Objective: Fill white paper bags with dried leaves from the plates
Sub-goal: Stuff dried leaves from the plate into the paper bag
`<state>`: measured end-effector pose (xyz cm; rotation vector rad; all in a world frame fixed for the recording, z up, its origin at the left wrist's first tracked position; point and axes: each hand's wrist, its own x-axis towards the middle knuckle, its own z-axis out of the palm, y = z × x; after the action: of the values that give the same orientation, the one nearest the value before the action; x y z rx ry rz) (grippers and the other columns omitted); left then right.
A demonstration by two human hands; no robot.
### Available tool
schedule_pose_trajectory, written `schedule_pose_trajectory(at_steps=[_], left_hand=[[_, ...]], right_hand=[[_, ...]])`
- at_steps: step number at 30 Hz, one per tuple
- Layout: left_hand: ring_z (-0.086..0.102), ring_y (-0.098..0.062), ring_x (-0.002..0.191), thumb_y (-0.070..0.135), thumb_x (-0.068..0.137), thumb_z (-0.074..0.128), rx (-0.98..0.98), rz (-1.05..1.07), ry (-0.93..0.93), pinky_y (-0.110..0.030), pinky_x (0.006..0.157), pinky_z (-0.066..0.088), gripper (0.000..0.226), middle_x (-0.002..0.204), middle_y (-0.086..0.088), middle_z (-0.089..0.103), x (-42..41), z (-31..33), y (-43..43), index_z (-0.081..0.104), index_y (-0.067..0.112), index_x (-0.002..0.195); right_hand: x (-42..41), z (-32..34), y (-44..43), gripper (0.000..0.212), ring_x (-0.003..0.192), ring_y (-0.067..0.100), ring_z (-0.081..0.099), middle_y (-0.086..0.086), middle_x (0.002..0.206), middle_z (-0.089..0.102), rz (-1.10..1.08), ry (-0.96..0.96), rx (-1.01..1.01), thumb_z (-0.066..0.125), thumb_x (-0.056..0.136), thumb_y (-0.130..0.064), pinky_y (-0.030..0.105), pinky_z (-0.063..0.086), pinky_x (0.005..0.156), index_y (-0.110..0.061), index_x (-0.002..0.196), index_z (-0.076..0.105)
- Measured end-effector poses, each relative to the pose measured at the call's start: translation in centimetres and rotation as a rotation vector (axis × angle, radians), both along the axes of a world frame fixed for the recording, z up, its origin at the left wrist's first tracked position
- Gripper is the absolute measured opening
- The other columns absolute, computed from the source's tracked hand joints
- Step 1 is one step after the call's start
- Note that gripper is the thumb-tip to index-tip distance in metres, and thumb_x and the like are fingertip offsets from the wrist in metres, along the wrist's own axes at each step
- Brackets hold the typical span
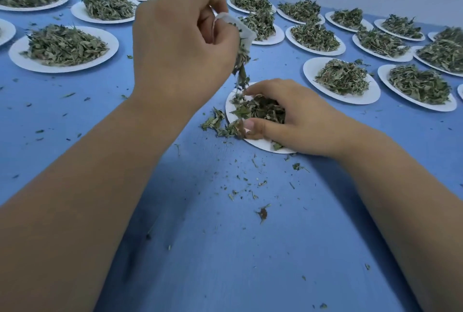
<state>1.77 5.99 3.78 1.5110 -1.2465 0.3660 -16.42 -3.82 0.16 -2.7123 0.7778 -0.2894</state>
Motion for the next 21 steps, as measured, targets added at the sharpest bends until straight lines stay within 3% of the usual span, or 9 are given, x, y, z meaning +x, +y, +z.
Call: schedule_pose_trajectory(at_steps=[3, 5, 9, 12, 15, 18, 21], left_hand=[[0.049, -0.014, 0.059, 0.019, 0.084, 0.051, 0.059, -0.019, -0.036, -0.024, 0.06, 0.042, 0.02, 0.06, 0.002, 0.053, -0.1, 0.1, 0.2, 0.069, 0.014, 0.09], [0.051, -0.014, 0.061, 0.019, 0.084, 0.052, 0.112, -0.032, -0.039, -0.03, 0.062, 0.047, 0.019, 0.062, 0.001, 0.055, -0.1, 0.0, 0.0, 0.069, 0.015, 0.09], [0.051, -0.015, 0.062, 0.02, 0.087, 0.054, 0.164, -0.054, 0.045, -0.025, 0.064, 0.046, 0.016, 0.065, -0.002, 0.058, -0.1, -0.5, -0.5, 0.069, 0.016, 0.089], [0.05, -0.016, 0.061, 0.021, 0.088, 0.057, 0.174, -0.076, 0.142, -0.02, 0.058, 0.043, 0.015, 0.072, -0.011, 0.062, -0.2, -0.5, -1.0, 0.07, 0.015, 0.089], [0.049, -0.011, 0.056, 0.021, 0.085, 0.056, 0.2, -0.08, 0.178, -0.02, 0.055, 0.041, 0.017, 0.067, -0.012, 0.063, -0.1, -0.4, -1.0, 0.072, 0.016, 0.082], [0.048, -0.008, 0.053, 0.024, 0.078, 0.053, 0.289, -0.111, 0.166, -0.022, 0.055, 0.041, 0.018, 0.06, 0.004, 0.058, -0.2, -0.4, -0.7, 0.071, 0.023, 0.08], [0.051, -0.003, 0.075, 0.029, 0.078, 0.056, 0.416, -0.197, 0.123, -0.023, 0.067, 0.04, 0.022, 0.088, 0.015, 0.059, -0.2, -0.4, -0.6, 0.069, 0.034, 0.096]], right_hand=[[0.2, 0.0, -0.1, 0.043, 0.113, 0.011, 0.056, -0.007, 0.125, 0.063, -0.03, -0.091, -0.011, 0.067, 0.095, -0.042, 0.019, 0.039, 0.09, -0.026, 0.135, 0.06], [0.1, 0.1, -0.2, 0.042, 0.11, 0.007, 0.055, -0.01, 0.123, 0.063, -0.064, -0.11, -0.007, 0.066, 0.095, -0.042, 0.017, 0.038, 0.085, -0.028, 0.134, 0.06], [0.2, 0.2, 0.4, 0.065, 0.126, 0.007, 0.046, -0.009, 0.139, 0.054, -0.064, -0.082, 0.068, 0.049, 0.09, -0.066, 0.023, 0.036, 0.094, -0.031, 0.144, 0.049], [1.0, -0.3, 1.0, 0.086, 0.13, 0.013, 0.043, -0.009, 0.142, 0.05, -0.048, 0.049, -0.032, 0.044, 0.082, -0.086, 0.033, 0.038, 0.103, -0.029, 0.146, 0.043], [1.5, -0.7, 0.8, 0.063, 0.122, 0.019, 0.048, -0.004, 0.132, 0.057, -0.051, 0.01, -0.08, 0.052, 0.091, -0.069, 0.037, 0.042, 0.101, -0.025, 0.137, 0.055], [1.4, -0.8, 0.4, 0.024, 0.101, 0.018, 0.053, -0.003, 0.107, 0.063, -0.039, -0.079, -0.079, 0.062, 0.095, -0.039, 0.027, 0.04, 0.079, -0.024, 0.114, 0.066], [1.2, -0.7, 0.3, 0.012, 0.084, 0.018, 0.054, -0.004, 0.089, 0.062, -0.068, -0.129, -0.112, 0.064, 0.092, -0.024, 0.028, 0.032, 0.066, -0.018, 0.102, 0.069]])
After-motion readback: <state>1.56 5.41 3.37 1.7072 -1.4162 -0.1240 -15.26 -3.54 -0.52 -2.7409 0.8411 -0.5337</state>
